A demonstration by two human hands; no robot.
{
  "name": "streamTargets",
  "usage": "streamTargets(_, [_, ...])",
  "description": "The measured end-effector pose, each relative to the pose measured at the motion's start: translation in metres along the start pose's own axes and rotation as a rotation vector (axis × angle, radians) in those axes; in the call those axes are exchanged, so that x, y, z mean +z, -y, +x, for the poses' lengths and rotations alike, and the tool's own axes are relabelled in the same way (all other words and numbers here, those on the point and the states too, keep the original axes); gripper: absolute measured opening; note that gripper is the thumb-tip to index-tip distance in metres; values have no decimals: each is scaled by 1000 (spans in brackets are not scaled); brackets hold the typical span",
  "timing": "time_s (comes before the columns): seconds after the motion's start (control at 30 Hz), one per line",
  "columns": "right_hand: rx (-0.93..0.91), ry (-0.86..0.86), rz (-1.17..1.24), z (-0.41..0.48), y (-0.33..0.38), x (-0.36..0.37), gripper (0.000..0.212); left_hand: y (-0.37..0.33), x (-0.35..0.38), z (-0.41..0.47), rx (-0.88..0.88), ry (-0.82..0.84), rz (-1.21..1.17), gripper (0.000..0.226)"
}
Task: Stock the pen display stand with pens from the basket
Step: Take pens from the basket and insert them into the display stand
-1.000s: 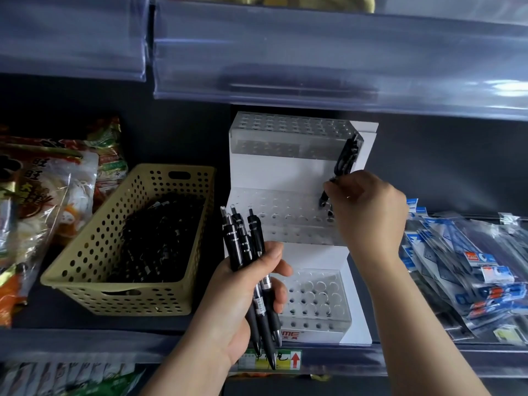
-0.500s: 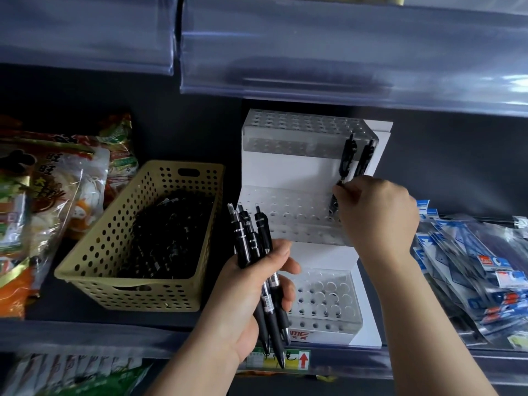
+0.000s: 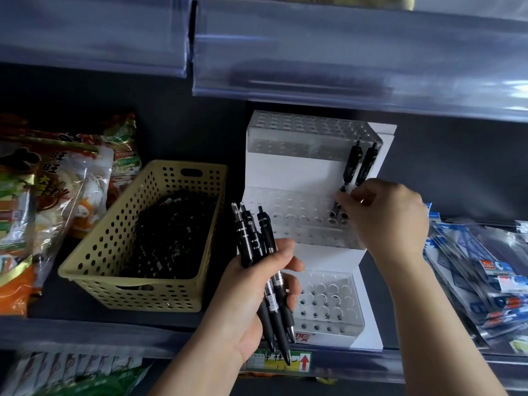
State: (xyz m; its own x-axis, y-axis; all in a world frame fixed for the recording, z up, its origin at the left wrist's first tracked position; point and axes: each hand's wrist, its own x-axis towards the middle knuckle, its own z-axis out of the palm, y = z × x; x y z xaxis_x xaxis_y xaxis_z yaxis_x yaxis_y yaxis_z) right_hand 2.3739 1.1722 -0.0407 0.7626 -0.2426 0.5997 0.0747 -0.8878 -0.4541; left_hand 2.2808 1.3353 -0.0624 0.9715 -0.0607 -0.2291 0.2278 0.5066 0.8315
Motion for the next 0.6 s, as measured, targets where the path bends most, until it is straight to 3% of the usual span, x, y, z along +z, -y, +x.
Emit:
streamTargets(0.13, [-102,68,192,-6,17,-13,34,0,1,4,-37,6,-14,23])
streamTargets(0.27, [-228,625,397,-26,44,-25,36,-1,2,6,25,21,48,7])
streamTargets(0.33, [-201,781,473,-29,47,-29,29,-2,3,5,69,44,67,7])
streamTargets(0.5, [-16,813,815,-27,46,-37,9,-4,2,2,82,75,74,10])
streamTargets(0.6, [148,702,993,-24,43,-33,7,-4,2,1,25,91,58,21])
